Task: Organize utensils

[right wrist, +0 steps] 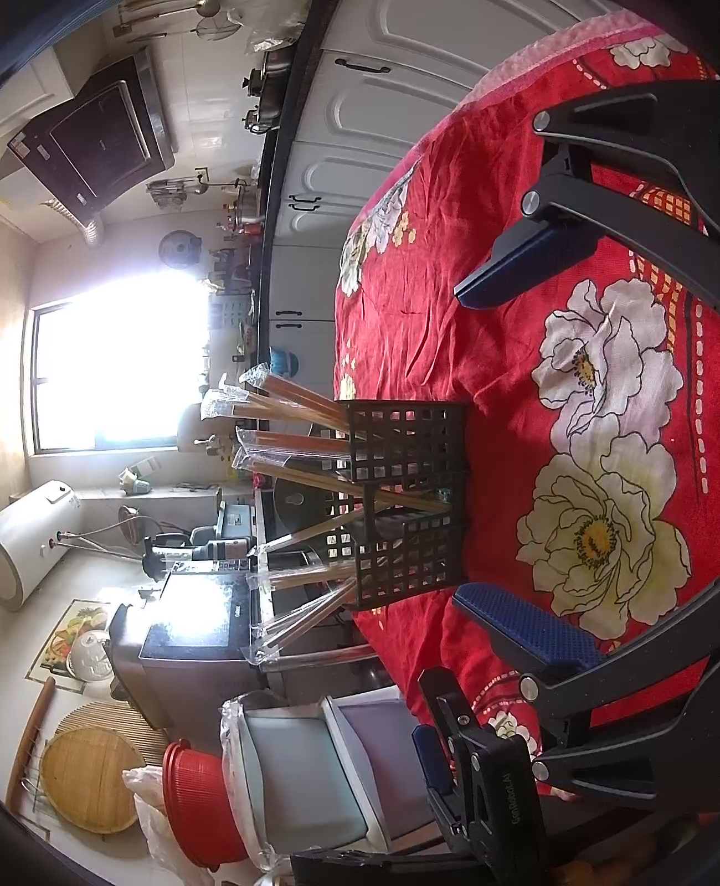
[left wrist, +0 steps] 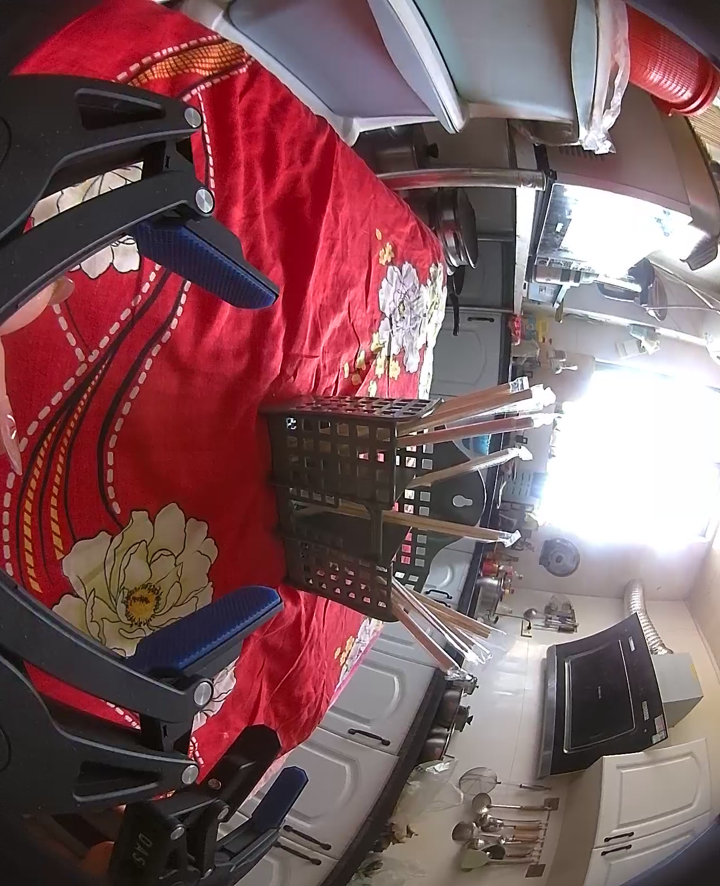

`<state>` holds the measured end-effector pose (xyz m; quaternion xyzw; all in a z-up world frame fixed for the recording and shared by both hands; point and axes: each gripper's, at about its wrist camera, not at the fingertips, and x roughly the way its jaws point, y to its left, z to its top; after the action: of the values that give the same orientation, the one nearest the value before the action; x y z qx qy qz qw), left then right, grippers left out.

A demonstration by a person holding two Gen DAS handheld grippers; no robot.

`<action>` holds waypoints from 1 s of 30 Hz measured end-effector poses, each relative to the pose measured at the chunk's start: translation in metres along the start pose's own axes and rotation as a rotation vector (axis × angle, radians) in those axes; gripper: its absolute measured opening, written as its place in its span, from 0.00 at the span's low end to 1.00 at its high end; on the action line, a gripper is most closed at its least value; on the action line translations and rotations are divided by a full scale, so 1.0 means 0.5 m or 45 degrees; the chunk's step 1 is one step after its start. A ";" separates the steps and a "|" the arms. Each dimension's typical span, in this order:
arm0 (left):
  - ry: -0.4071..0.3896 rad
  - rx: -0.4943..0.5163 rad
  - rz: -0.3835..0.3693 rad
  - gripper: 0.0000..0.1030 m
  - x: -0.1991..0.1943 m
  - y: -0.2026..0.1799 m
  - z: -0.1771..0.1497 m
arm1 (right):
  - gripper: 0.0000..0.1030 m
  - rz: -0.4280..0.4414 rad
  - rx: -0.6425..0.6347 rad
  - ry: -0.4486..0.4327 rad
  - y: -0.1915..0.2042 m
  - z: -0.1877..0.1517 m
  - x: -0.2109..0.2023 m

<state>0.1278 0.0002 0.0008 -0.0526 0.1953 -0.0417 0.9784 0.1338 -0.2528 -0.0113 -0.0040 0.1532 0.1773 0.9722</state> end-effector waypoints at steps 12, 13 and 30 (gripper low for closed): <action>0.001 -0.001 0.001 0.90 0.000 0.000 0.000 | 0.94 -0.003 0.005 -0.001 -0.001 0.000 0.001; 0.001 -0.001 0.000 0.90 0.000 0.000 0.000 | 0.94 -0.003 0.007 -0.001 0.000 0.000 0.001; 0.011 0.010 0.024 0.90 0.001 -0.002 0.000 | 0.94 -0.007 0.014 0.007 0.000 -0.001 0.000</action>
<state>0.1283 -0.0008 0.0007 -0.0467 0.1999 -0.0335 0.9781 0.1338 -0.2531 -0.0116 0.0004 0.1567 0.1739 0.9722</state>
